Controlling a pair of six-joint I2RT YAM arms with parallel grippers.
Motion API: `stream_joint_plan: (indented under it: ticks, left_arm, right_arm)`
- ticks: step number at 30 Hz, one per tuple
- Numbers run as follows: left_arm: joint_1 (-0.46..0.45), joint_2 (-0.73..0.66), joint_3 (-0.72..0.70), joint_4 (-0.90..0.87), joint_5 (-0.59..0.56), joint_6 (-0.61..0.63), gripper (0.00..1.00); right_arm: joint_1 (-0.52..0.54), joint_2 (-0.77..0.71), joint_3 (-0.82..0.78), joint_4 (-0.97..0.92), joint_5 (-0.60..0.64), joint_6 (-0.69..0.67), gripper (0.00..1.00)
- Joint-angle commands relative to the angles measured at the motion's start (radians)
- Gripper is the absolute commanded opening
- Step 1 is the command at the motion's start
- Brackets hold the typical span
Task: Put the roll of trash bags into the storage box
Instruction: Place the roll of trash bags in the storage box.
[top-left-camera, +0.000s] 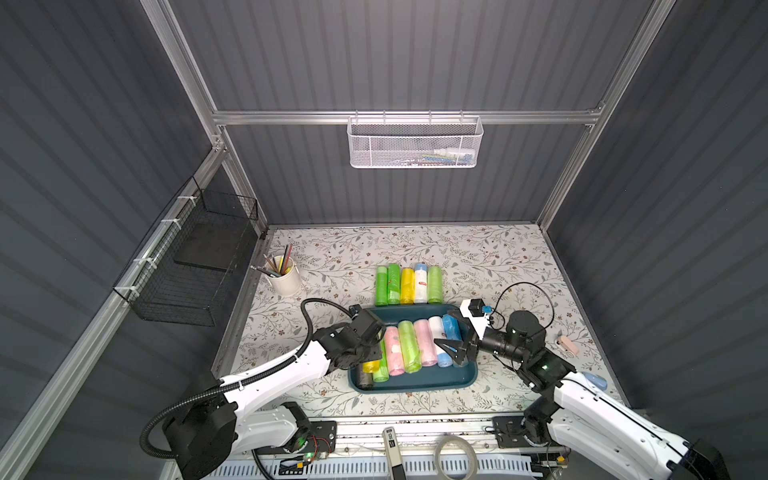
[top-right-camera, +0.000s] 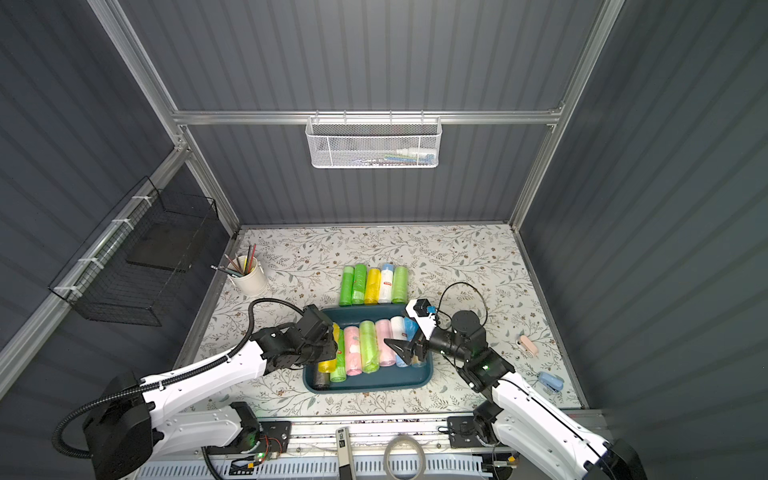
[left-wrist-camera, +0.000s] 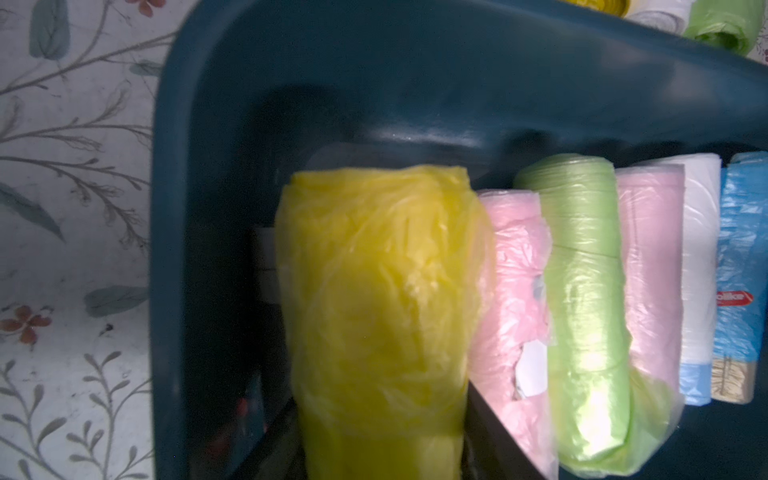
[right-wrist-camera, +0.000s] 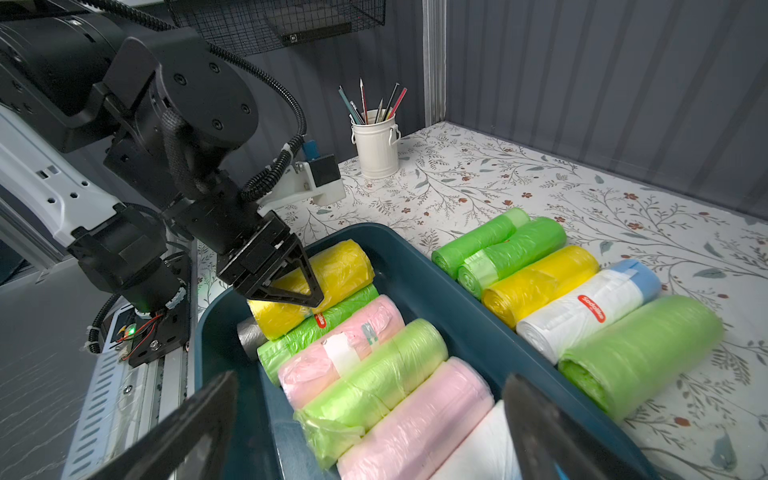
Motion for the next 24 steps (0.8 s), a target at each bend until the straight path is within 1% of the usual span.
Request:
stream_joint_plan:
  ticks: [1, 10, 17, 24]
  left_arm:
    - [-0.009, -0.023, -0.006, -0.006, -0.022, 0.014, 0.56]
    - [-0.008, -0.02, 0.018, -0.019, -0.025, 0.038, 0.58]
    - [-0.009, -0.03, 0.051, -0.067, -0.035, 0.057, 0.59]
    - [-0.009, -0.06, 0.116, -0.142, -0.067, 0.089, 0.59]
  right_arm:
    - [0.007, -0.007, 0.017, 0.001, -0.005, -0.01, 0.99]
    - [0.008, -0.003, 0.017, 0.001, -0.004, -0.011, 0.99]
    - [0.009, -0.002, 0.016, 0.002, -0.006, -0.01, 0.99]
    - [0.009, -0.004, 0.016, 0.004, -0.003, -0.008, 0.99]
